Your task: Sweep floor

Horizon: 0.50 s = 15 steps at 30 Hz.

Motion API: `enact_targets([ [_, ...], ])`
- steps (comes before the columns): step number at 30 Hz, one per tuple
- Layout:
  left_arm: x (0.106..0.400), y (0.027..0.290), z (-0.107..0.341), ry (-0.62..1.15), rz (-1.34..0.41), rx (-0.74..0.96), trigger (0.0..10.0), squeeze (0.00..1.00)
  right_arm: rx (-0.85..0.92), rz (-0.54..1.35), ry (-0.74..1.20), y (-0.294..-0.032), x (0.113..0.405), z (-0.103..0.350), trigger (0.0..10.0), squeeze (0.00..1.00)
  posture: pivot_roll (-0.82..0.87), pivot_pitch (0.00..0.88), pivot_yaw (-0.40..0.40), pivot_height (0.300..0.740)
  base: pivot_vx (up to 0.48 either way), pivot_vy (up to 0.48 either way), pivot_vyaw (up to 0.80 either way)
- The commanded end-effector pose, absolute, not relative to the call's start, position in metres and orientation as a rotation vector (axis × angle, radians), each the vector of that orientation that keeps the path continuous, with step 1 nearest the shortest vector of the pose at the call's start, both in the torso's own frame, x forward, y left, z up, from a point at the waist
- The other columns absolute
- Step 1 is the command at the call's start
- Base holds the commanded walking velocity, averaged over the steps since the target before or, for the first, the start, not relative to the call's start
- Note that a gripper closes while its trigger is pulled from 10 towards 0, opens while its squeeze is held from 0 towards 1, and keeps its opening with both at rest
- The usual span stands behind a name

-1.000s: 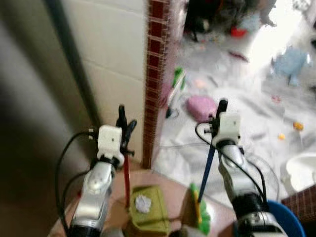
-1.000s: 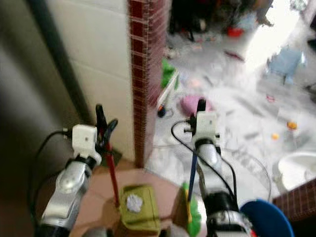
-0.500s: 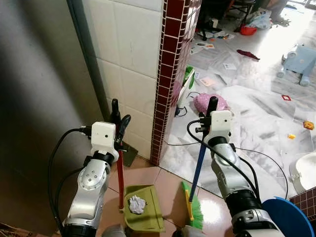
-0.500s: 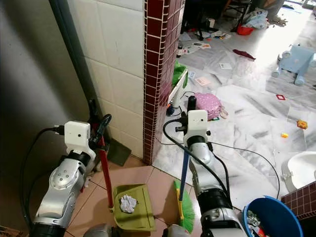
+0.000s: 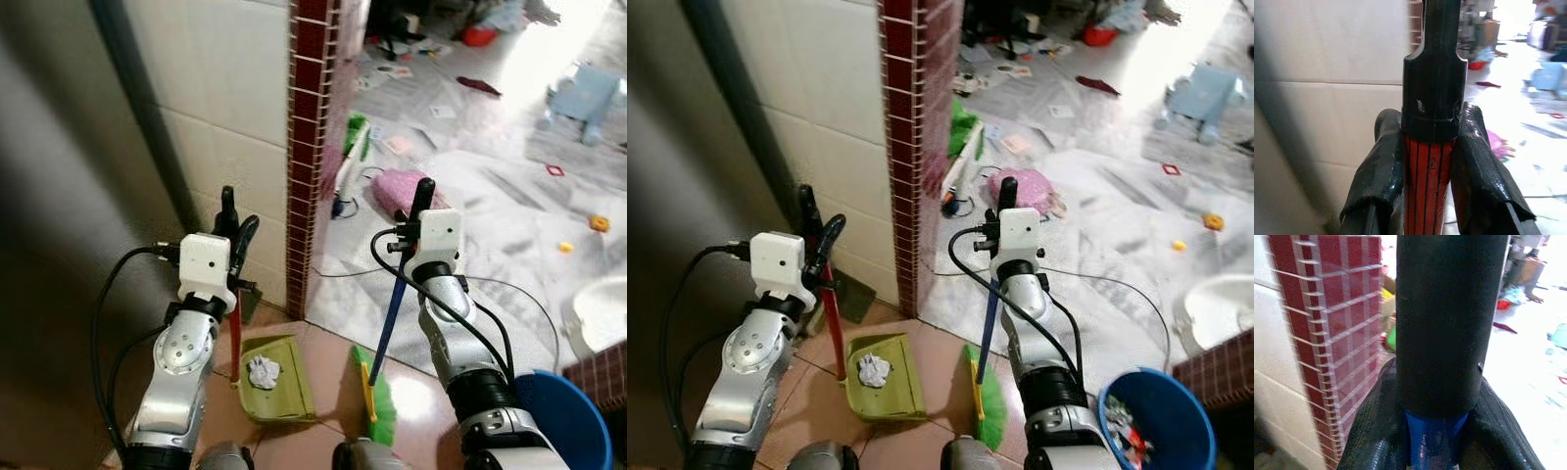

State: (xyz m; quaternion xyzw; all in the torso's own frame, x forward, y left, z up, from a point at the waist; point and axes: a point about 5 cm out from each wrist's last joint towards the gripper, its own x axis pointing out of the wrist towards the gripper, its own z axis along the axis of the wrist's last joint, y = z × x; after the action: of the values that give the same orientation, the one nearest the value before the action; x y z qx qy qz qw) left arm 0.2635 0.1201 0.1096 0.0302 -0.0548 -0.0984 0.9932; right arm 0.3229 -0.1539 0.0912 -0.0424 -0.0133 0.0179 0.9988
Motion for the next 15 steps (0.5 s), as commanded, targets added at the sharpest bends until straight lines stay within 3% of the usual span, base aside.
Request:
enact_targets([
  [1,0.2633,0.1184,0.1165,-0.144,-0.198,0.051,10.0,0.0,-0.104,0.034,-0.035,-0.1586,0.3224,0.0933,10.0,0.0,-0.02,0.025,-0.039,0.74,0.0,0.0,0.0],
  [7,0.2643,0.1168,0.1155,-0.137,-0.221,0.053,10.0,0.0,-0.098,0.024,-0.031,-0.1592,0.3231,0.0927,10.0,0.0,-0.02,0.017,-0.03,0.74,0.0,0.0,0.0],
  [15,0.267,0.1205,0.1166,-0.138,-0.21,0.051,10.0,0.0,-0.093,0.029,-0.027,-0.1584,0.322,0.0915,10.0,0.0,-0.02,0.015,-0.032,0.74,0.0,0.0,-0.5],
])
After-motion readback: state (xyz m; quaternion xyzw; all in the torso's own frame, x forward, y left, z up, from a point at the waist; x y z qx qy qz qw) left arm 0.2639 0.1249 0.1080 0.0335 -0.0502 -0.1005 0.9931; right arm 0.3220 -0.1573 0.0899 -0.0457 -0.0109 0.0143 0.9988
